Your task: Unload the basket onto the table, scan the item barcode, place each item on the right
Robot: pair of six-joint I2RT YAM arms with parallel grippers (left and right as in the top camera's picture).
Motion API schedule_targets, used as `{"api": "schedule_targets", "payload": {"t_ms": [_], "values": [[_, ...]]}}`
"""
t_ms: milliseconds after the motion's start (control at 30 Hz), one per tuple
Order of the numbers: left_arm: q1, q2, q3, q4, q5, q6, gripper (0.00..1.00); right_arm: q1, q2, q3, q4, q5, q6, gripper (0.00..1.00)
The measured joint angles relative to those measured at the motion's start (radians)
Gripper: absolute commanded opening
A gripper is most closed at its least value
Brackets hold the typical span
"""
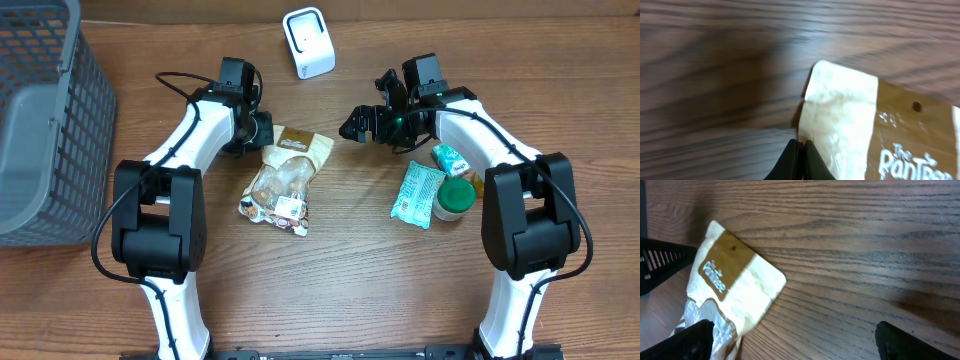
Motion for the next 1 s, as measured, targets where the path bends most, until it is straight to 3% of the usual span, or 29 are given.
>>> {"api": "schedule_targets", "payload": {"t_ms": [300, 633, 867, 1000], "values": [[-0.045, 0.0, 0.0, 0.007, 0.197, 0.069, 0.04, 0.0, 0.0, 0.0, -0.011, 0.0, 0.0, 1.0], [-0.07, 0.0, 0.0, -0.006, 0.446, 0.161, 0.04, 0.0, 0.0, 0.0, -0.134, -0.007, 0.0, 1.0], [-0.023, 0.0, 0.132, -0.256, 0.479, 0.173, 0.04, 0.0, 0.0, 0.0, -0.146, -0.032, -0.03, 1.0], [0.017, -0.006, 0.228, -0.452, 0.423, 0.173, 0.05, 0.0, 0.0, 0.0, -0.136, -0.08, -0.068, 1.0]]}}
